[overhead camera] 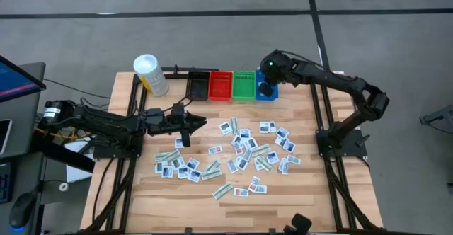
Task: Pick & Place First Aid Supplies
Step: Put the bandage pack into the blue bin
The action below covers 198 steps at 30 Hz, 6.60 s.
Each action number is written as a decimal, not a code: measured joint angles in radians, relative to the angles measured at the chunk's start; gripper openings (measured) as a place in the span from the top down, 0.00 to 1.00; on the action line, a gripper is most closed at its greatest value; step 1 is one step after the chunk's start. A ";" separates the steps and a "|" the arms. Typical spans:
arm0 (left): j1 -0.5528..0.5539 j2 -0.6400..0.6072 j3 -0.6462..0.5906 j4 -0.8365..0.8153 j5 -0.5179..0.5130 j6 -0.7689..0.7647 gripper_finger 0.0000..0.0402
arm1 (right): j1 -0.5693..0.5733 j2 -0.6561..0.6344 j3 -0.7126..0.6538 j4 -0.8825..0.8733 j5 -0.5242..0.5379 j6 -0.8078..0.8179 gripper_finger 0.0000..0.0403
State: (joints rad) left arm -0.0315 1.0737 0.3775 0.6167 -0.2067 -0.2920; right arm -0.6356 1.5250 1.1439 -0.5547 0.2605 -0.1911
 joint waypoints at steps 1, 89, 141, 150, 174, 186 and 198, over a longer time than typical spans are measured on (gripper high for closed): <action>0.000 0.000 0.000 0.000 -0.004 0.000 0.81 | -0.006 0.009 0.000 -0.005 -0.005 0.014 0.82; -0.001 0.000 0.000 -0.008 -0.010 -0.001 0.81 | 0.343 0.116 -0.001 0.155 -0.317 -0.184 0.57; -0.002 0.000 0.000 -0.010 -0.005 -0.004 0.81 | 0.512 0.401 0.000 0.180 -0.338 -0.335 0.70; -0.002 0.000 0.000 -0.010 -0.006 -0.005 0.81 | 0.516 0.400 0.063 0.087 -0.338 -0.340 0.70; -0.002 0.000 0.000 -0.011 -0.006 -0.004 0.81 | 0.476 0.443 0.110 0.107 -0.370 -0.386 0.70; -0.002 0.000 0.000 -0.011 -0.006 -0.004 0.81 | 0.477 0.474 0.110 0.096 -0.370 -0.357 0.70; -0.002 0.000 0.000 -0.011 -0.006 -0.004 0.81 | 0.477 0.474 0.108 0.094 -0.369 -0.357 0.83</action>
State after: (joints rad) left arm -0.0331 1.0737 0.3775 0.6056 -0.2127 -0.2962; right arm -0.1585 1.9987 1.2522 -0.4606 -0.1081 -0.5484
